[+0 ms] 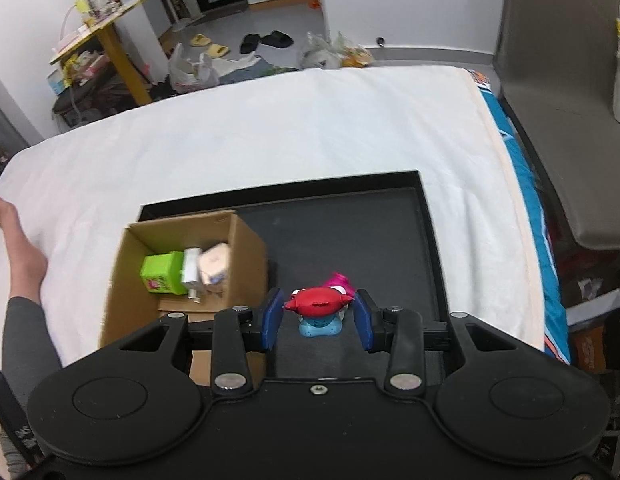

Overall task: Organize rigid objects
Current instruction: 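Carry the red crab figure over the cardboard box and lower it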

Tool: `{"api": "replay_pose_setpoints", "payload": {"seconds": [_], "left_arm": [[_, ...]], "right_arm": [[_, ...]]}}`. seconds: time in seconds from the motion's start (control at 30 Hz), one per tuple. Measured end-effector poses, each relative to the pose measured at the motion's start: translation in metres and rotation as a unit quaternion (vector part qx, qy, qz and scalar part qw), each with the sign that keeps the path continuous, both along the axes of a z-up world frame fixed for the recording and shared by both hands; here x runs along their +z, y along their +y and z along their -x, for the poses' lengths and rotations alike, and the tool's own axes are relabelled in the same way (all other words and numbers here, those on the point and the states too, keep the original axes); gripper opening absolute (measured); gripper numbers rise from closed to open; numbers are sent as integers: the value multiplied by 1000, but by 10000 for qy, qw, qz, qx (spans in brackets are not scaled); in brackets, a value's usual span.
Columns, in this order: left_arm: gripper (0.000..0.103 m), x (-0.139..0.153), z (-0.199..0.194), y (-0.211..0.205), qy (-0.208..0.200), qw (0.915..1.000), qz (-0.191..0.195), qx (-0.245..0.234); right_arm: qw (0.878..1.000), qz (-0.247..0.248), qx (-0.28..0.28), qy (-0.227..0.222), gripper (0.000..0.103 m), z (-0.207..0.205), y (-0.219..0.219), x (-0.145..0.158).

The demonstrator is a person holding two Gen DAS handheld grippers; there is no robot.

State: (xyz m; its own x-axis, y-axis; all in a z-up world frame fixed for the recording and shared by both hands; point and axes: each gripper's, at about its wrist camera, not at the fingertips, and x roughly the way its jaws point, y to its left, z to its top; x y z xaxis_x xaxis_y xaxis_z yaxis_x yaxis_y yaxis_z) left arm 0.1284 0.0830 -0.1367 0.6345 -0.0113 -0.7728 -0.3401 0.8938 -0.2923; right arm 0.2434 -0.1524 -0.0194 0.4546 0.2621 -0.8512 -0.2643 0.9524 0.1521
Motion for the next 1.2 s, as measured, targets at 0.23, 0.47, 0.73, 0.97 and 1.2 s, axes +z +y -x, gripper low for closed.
{"api": "replay_pose_setpoints", "payload": {"seconds": [0.23,0.47,0.73,0.97,1.2], "left_arm": [[21,-1,0,1,-3,10000,36,-21],[21,0,0,1,8,10000,37,-33],[21,-1,0,2,11,10000,69,-35],[21,0,2,3,15,9999,90,-46],[21,0,0,4,22,9999,100,-35]], "right_arm": [[9993,-95,364,-21,38,2,34,11],[9973,-69,733,54,38,4,71,10],[9929,17,1178,143,38,9,109,2],[9887,136,1443,395,38,6,136,-20],[9843,474,1605,563,39,5,154,-49]]}}
